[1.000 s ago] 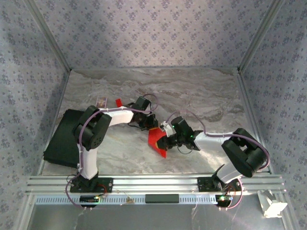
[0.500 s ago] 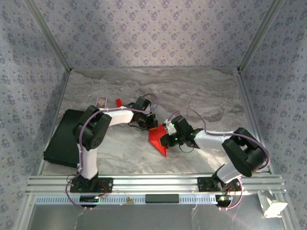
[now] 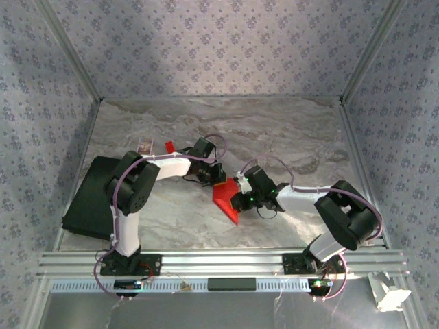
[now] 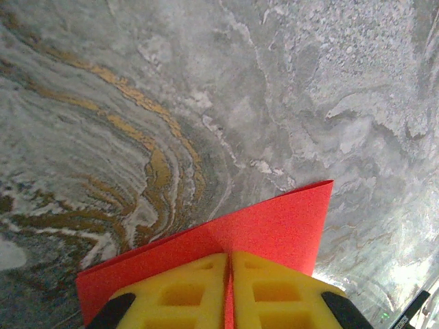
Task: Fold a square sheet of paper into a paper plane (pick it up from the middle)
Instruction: Third fold the triangle at the center of the table.
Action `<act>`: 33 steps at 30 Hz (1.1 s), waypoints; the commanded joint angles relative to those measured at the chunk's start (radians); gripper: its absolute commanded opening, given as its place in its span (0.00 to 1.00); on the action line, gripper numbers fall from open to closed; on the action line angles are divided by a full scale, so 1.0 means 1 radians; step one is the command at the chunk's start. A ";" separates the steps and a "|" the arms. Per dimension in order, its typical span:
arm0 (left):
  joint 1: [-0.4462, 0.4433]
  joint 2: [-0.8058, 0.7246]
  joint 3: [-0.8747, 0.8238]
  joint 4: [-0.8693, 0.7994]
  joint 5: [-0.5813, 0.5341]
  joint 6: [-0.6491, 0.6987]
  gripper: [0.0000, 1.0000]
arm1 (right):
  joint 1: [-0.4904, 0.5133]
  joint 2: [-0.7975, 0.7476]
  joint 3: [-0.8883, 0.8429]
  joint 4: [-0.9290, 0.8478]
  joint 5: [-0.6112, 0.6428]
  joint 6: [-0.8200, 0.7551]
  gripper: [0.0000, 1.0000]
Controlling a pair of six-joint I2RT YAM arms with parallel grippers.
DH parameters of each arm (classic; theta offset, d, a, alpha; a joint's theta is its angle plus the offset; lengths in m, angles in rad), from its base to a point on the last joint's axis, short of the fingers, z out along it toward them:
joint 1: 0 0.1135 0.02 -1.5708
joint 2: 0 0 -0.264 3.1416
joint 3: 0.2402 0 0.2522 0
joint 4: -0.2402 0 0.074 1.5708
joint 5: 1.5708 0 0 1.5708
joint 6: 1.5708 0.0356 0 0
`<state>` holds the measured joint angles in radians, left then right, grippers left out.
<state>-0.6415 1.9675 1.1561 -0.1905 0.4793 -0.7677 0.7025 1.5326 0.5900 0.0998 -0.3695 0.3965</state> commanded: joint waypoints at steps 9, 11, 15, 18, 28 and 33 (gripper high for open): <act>-0.010 0.021 -0.018 -0.053 -0.022 0.001 0.10 | -0.006 -0.007 0.006 -0.028 0.027 0.002 0.00; -0.009 0.022 -0.019 -0.055 -0.025 0.000 0.10 | -0.006 -0.006 0.007 -0.033 0.030 0.002 0.00; -0.010 0.019 -0.021 -0.053 -0.024 0.000 0.10 | -0.007 -0.006 0.008 -0.041 0.030 0.002 0.00; -0.009 0.019 -0.022 -0.053 -0.025 0.001 0.10 | -0.007 -0.003 0.007 -0.041 0.032 0.002 0.00; -0.009 0.023 -0.020 -0.052 -0.022 -0.002 0.10 | -0.006 0.006 0.010 -0.035 0.035 0.007 0.00; -0.010 0.027 -0.018 -0.050 -0.020 -0.003 0.10 | -0.005 0.025 0.019 -0.047 0.038 0.006 0.00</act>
<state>-0.6415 1.9675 1.1561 -0.1902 0.4793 -0.7681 0.7017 1.5364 0.5900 0.0845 -0.3527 0.3969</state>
